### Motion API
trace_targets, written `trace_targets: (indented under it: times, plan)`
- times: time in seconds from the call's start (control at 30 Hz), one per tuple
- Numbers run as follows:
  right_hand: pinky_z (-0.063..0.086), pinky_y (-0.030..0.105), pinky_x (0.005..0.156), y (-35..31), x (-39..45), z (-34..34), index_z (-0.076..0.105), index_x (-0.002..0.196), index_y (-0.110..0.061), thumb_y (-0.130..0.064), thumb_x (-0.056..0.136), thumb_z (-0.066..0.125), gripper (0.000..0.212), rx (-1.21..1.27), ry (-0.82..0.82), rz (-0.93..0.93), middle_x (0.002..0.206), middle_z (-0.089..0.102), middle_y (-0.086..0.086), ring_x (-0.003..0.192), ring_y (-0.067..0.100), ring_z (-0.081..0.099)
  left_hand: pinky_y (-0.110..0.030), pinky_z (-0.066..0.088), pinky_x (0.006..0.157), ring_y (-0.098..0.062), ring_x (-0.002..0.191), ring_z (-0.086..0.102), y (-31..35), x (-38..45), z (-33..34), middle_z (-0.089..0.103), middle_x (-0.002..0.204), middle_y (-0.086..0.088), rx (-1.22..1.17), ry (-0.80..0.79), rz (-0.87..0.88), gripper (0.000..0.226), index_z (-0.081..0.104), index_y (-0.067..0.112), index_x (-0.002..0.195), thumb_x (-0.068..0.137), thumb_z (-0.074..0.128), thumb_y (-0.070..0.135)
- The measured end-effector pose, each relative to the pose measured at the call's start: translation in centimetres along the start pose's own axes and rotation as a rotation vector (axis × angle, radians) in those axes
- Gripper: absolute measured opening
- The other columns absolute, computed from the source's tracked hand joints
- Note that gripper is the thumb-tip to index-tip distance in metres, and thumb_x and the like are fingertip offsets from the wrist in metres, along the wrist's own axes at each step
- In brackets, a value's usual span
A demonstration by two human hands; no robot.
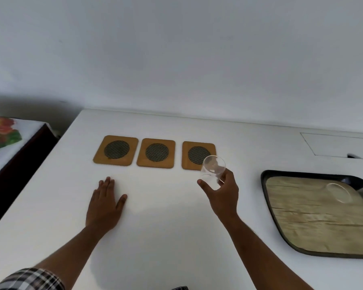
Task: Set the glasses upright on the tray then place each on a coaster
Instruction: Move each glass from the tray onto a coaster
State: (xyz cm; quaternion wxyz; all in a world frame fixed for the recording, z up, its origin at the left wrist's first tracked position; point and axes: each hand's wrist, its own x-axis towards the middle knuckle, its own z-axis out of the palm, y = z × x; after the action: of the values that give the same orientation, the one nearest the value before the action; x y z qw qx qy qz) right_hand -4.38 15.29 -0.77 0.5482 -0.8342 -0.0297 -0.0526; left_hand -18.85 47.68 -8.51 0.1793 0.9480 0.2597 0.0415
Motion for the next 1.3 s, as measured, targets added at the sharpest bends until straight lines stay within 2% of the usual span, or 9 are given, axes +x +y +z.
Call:
trace_targets:
  times: [0.13,0.27,0.37,0.57,0.67,0.8,0.87,1.03,1.3]
  plan:
    - [0.056,0.033,0.096,-1.4,0.5,3.2,0.059,0.121,-0.018,-0.040,0.066,0.097,0.070,-0.038,-0.077,-0.012,0.116,0.068,-0.005,0.107,0.018,0.067,-0.042,0.014,0.128,-0.024,0.157,0.008,-2.7,0.9,-0.5,0.012,0.170,-0.007,0.048,0.018,-0.007,0.079,0.017,0.009,0.160,0.099,0.034,0.058]
    - [0.056,0.031,0.089,-2.9,1.2,6.4,0.056,0.115,-0.026,-0.044,0.065,0.097,0.067,-0.070,-0.144,-0.027,0.111,0.066,-0.008,0.103,0.018,0.066,-0.039,0.010,0.128,-0.017,0.158,0.002,-3.4,1.0,-0.3,0.005,0.171,-0.002,0.083,0.042,0.020,0.082,0.012,0.013,0.161,0.097,0.020,0.065]
    - [0.060,0.037,0.090,-3.8,1.5,9.2,0.055,0.112,-0.028,-0.044,0.064,0.097,0.066,-0.086,-0.192,-0.032,0.110,0.066,-0.009,0.103,0.016,0.066,-0.038,0.009,0.128,-0.015,0.157,-0.002,-3.5,1.1,-0.1,0.001,0.171,0.000,0.085,0.041,0.013,0.084,0.009,0.015,0.161,0.096,0.018,0.067]
    - [0.060,0.039,0.088,-6.0,2.1,15.3,0.057,0.113,-0.027,-0.048,0.064,0.096,0.066,-0.092,-0.302,-0.066,0.109,0.069,-0.009,0.102,0.014,0.068,-0.038,0.007,0.129,-0.013,0.157,-0.009,-3.6,1.2,0.1,-0.005,0.171,0.002,0.085,0.025,0.010,0.082,0.003,0.018,0.162,0.098,0.020,0.066]
    - [0.057,0.030,0.076,-7.3,2.4,18.3,0.058,0.108,-0.029,-0.051,0.062,0.094,0.063,-0.098,-0.348,-0.078,0.102,0.068,-0.014,0.093,0.008,0.067,-0.038,0.006,0.129,-0.013,0.156,-0.011,-3.7,1.4,0.2,-0.007,0.171,0.002,0.095,0.021,0.007,0.081,0.001,0.019,0.161,0.098,0.019,0.066]
    - [0.039,0.017,0.065,-8.6,2.9,21.5,0.053,0.101,-0.032,-0.048,0.063,0.094,0.058,-0.113,-0.383,-0.114,0.092,0.059,-0.020,0.084,-0.003,0.057,-0.040,0.008,0.129,-0.013,0.157,-0.011,-3.8,1.4,0.4,-0.007,0.171,0.002,0.101,0.018,0.010,0.081,0.001,0.019,0.161,0.098,0.018,0.066]
    - [0.039,0.017,0.066,-9.0,3.3,22.8,0.052,0.100,-0.032,-0.045,0.064,0.094,0.057,-0.123,-0.396,-0.131,0.092,0.059,-0.019,0.083,-0.002,0.057,-0.040,0.009,0.129,-0.013,0.157,-0.011,-3.8,1.4,0.4,-0.006,0.171,0.002,0.096,0.018,0.007,0.080,0.001,0.019,0.162,0.099,0.019,0.066]
    - [0.051,0.032,0.077,-9.5,4.3,25.2,0.053,0.102,-0.026,-0.043,0.065,0.095,0.059,-0.130,-0.433,-0.157,0.105,0.066,-0.006,0.095,0.014,0.062,-0.040,0.008,0.129,-0.012,0.156,-0.013,-3.6,1.3,0.1,-0.008,0.171,0.003,0.078,0.011,-0.001,0.080,0.000,0.020,0.162,0.098,0.019,0.065]
    - [0.048,0.033,0.076,-10.7,5.7,28.6,0.054,0.105,-0.013,-0.032,0.065,0.096,0.061,-0.100,-0.453,-0.170,0.104,0.065,0.003,0.093,0.020,0.060,-0.039,0.005,0.129,-0.012,0.156,-0.014,-3.4,1.4,-0.1,-0.008,0.171,0.003,0.088,0.004,-0.004,0.079,0.000,0.020,0.162,0.099,0.019,0.064]
